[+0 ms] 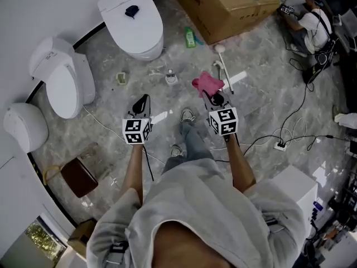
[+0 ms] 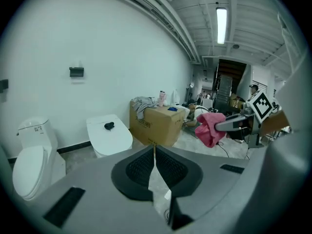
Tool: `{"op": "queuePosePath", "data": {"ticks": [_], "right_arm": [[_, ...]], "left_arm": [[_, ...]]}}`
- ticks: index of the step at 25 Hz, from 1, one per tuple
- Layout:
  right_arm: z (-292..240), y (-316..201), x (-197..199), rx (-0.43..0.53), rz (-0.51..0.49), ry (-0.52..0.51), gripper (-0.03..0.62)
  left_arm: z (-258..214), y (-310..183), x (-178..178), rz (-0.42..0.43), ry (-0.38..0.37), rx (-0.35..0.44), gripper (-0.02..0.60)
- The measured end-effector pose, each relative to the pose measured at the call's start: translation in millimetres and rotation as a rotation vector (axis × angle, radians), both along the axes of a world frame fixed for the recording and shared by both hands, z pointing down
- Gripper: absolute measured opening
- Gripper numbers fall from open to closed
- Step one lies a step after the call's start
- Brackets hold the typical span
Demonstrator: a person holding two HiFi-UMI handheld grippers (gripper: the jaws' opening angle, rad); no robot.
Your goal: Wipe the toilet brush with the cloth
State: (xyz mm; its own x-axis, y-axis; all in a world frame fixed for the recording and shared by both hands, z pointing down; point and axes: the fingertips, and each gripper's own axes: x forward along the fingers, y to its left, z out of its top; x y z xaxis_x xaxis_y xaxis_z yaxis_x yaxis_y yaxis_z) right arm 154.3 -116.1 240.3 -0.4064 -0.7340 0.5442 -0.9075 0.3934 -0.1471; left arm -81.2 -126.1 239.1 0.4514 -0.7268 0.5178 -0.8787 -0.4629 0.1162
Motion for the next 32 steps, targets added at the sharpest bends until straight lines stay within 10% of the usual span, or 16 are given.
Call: {"op": "queuePosePath", "data": {"ticks": [13,32], "right_arm": [[129.4,-78.2,-31.3,-0.055,-0.090,-0.034,0.095],[380.4,-93.1,-30.0,0.033,-0.095,0.022,0.095]], "left_arm": [[145.3,-38.3,-6.9,-0.121,-0.006,-0.109,0.028],[415.9,-58.8,-4.2,-0.039,0.019,0.011,0.028]]}}
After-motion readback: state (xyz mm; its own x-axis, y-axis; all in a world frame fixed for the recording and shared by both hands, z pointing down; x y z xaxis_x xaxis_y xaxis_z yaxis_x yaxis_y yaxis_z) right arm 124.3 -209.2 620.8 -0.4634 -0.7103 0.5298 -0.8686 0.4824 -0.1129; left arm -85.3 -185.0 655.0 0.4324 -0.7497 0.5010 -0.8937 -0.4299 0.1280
